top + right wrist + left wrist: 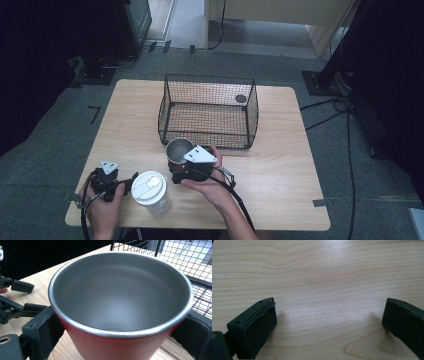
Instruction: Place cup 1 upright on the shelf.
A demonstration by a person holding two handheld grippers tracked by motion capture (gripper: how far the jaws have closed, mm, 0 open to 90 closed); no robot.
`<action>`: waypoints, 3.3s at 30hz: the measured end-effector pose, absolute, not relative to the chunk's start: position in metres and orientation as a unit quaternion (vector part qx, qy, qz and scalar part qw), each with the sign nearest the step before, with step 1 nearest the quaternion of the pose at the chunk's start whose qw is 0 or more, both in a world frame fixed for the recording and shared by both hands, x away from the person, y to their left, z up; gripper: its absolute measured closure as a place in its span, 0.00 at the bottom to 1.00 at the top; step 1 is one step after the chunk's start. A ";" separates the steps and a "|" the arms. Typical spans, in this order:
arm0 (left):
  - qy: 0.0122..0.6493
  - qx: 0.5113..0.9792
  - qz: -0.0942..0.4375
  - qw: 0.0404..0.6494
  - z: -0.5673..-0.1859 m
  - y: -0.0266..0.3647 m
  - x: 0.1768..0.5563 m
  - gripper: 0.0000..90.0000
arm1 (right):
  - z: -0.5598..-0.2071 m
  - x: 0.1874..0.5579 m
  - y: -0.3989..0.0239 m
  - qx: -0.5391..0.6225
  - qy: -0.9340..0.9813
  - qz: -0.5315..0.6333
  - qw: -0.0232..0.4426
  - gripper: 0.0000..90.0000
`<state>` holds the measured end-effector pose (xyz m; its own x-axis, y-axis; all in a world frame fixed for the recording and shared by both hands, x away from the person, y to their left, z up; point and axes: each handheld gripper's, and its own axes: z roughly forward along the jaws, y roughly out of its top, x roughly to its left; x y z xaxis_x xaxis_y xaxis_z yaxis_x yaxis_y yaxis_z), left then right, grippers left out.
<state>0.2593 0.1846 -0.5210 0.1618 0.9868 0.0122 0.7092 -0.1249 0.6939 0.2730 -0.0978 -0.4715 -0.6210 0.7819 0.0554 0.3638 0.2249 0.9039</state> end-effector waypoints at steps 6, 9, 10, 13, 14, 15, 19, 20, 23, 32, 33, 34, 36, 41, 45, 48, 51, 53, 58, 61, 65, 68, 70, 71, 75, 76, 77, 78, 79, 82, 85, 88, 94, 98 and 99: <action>0.599 0.708 0.246 0.282 -0.521 0.185 0.259 0.00 | -0.473 0.276 -0.093 0.380 0.754 0.488 0.220 0.07; 0.599 0.708 0.246 0.282 -0.521 0.185 0.259 0.00 | -0.474 0.278 -0.092 0.378 0.755 0.488 0.221 0.07; 0.599 0.708 0.247 0.282 -0.521 0.185 0.259 0.00 | -0.475 0.279 -0.091 0.379 0.754 0.489 0.220 0.07; 0.599 0.708 0.247 0.282 -0.521 0.184 0.259 0.00 | -0.475 0.280 -0.090 0.379 0.754 0.490 0.218 0.07; 0.599 0.708 0.247 0.282 -0.521 0.185 0.259 0.00 | -0.475 0.281 -0.090 0.380 0.754 0.490 0.217 0.07; 0.599 0.707 0.247 0.282 -0.521 0.184 0.259 0.00 | -0.475 0.281 -0.090 0.376 0.755 0.491 0.218 0.07; 0.599 0.707 0.247 0.282 -0.521 0.184 0.259 0.00 | -0.475 0.282 -0.092 0.371 0.758 0.490 0.219 0.08; 0.599 0.708 0.247 0.282 -0.521 0.184 0.259 0.00 | -0.474 0.282 -0.093 0.371 0.758 0.489 0.219 0.08; 0.599 0.708 0.246 0.282 -0.521 0.185 0.259 0.00 | -0.473 0.281 -0.097 0.378 0.757 0.484 0.224 0.08; 0.600 0.707 0.247 0.283 -0.521 0.184 0.259 0.00 | -0.459 0.274 -0.120 0.392 0.743 0.492 0.229 0.08; 0.599 0.708 0.247 0.282 -0.521 0.184 0.259 0.00 | -0.457 0.273 -0.123 0.393 0.742 0.493 0.230 0.08; 0.599 0.708 0.247 0.282 -0.521 0.184 0.259 0.00 | -0.455 0.272 -0.125 0.393 0.740 0.494 0.233 0.08; 0.599 0.707 0.247 0.282 -0.521 0.184 0.259 0.00 | -0.449 0.271 -0.132 0.401 0.735 0.495 0.233 0.08; 0.598 0.709 0.247 0.281 -0.521 0.185 0.259 0.00 | -0.438 0.270 -0.145 0.409 0.728 0.497 0.236 0.08; 0.599 0.708 0.246 0.281 -0.521 0.185 0.259 0.00 | -0.428 0.271 -0.152 0.411 0.725 0.498 0.241 0.08; 0.599 0.708 0.246 0.282 -0.521 0.184 0.259 0.00 | -0.419 0.272 -0.156 0.411 0.722 0.500 0.246 0.08; 0.599 0.708 0.247 0.282 -0.521 0.185 0.259 0.00 | -0.409 0.274 -0.159 0.410 0.718 0.504 0.251 0.08; 0.599 0.708 0.247 0.282 -0.521 0.185 0.259 0.00 | -0.404 0.275 -0.161 0.409 0.717 0.503 0.256 0.08; 0.599 0.708 0.246 0.282 -0.521 0.185 0.259 0.00 | -0.389 0.282 -0.169 0.415 0.708 0.506 0.266 0.08; 0.599 0.708 0.246 0.281 -0.521 0.185 0.259 0.00 | -0.381 0.285 -0.172 0.415 0.705 0.506 0.273 0.08; 0.599 0.708 0.247 0.282 -0.521 0.185 0.259 0.00 | -0.372 0.290 -0.175 0.417 0.701 0.505 0.282 0.08; 0.599 0.708 0.247 0.282 -0.521 0.185 0.259 0.00 | -0.368 0.293 -0.178 0.420 0.697 0.506 0.286 0.08; 0.599 0.708 0.246 0.282 -0.521 0.185 0.259 0.00 | -0.365 0.296 -0.180 0.423 0.693 0.507 0.290 0.08; 0.599 0.708 0.247 0.282 -0.521 0.185 0.259 0.00 | -0.364 0.297 -0.180 0.423 0.692 0.507 0.292 0.08; 0.599 0.708 0.247 0.282 -0.521 0.185 0.259 0.00 | -0.360 0.303 -0.183 0.433 0.684 0.505 0.298 0.08; 0.599 0.708 0.247 0.282 -0.521 0.185 0.259 0.00 | -0.358 0.305 -0.184 0.435 0.683 0.504 0.299 0.08; 0.599 0.708 0.246 0.281 -0.521 0.185 0.259 0.00 | -0.357 0.307 -0.184 0.437 0.682 0.502 0.303 0.08; 0.599 0.708 0.246 0.281 -0.521 0.185 0.259 0.00 | -0.356 0.308 -0.185 0.439 0.681 0.501 0.304 0.08; 0.598 0.709 0.247 0.281 -0.521 0.185 0.259 0.00 | -0.356 0.309 -0.185 0.440 0.681 0.500 0.305 0.08; 0.598 0.709 0.247 0.281 -0.521 0.185 0.259 0.00 | -0.353 0.314 -0.187 0.446 0.675 0.499 0.310 0.08; 0.598 0.709 0.247 0.281 -0.521 0.185 0.259 0.00 | -0.352 0.320 -0.189 0.454 0.668 0.501 0.312 0.08; 0.598 0.708 0.247 0.282 -0.521 0.185 0.259 0.00 | -0.353 0.325 -0.192 0.462 0.663 0.499 0.313 0.08; 0.598 0.708 0.247 0.282 -0.521 0.185 0.259 0.00 | -0.356 0.335 -0.195 0.465 0.661 0.492 0.324 0.08; 0.598 0.708 0.247 0.282 -0.521 0.185 0.259 0.00 | -0.359 0.341 -0.194 0.469 0.658 0.487 0.331 0.08; 0.598 0.709 0.247 0.281 -0.521 0.185 0.259 0.00 | -0.360 0.344 -0.194 0.472 0.657 0.485 0.331 0.08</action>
<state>0.2594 0.1847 -0.5209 0.1621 0.9867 0.0137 0.7090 -0.1261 0.6939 0.3439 -0.1941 -0.3605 -0.3343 0.9422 0.0220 0.2995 0.0841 0.9504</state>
